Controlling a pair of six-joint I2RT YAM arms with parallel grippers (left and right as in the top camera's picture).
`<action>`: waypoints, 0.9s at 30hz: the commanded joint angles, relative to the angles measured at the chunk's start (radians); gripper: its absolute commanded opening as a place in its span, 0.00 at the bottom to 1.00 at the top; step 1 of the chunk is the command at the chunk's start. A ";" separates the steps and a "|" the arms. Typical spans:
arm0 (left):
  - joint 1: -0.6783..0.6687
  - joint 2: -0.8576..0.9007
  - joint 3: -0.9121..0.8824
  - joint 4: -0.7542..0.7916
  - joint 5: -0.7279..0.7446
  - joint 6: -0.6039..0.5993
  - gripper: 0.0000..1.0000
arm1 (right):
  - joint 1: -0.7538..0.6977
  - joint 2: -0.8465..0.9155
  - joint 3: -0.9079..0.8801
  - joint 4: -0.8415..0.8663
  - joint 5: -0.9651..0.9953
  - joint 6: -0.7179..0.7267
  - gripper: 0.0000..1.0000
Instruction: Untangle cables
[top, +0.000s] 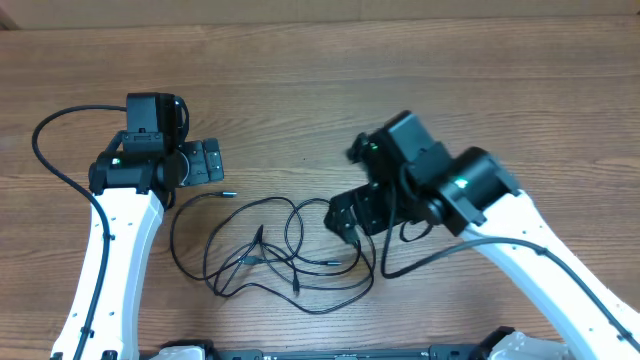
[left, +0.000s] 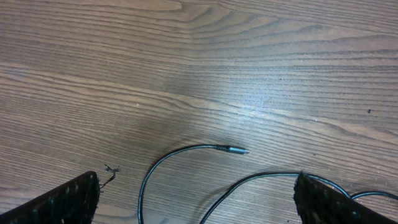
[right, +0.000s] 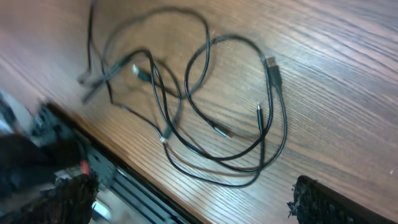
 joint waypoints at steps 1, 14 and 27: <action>0.003 -0.006 -0.002 0.001 0.005 -0.021 1.00 | 0.042 0.037 -0.005 -0.022 0.003 -0.165 1.00; 0.003 -0.006 -0.002 0.001 0.005 -0.021 1.00 | 0.180 0.094 -0.155 -0.005 -0.001 -0.192 1.00; 0.003 -0.006 -0.002 0.001 0.005 -0.021 1.00 | 0.211 0.097 -0.422 0.356 0.006 -0.349 0.89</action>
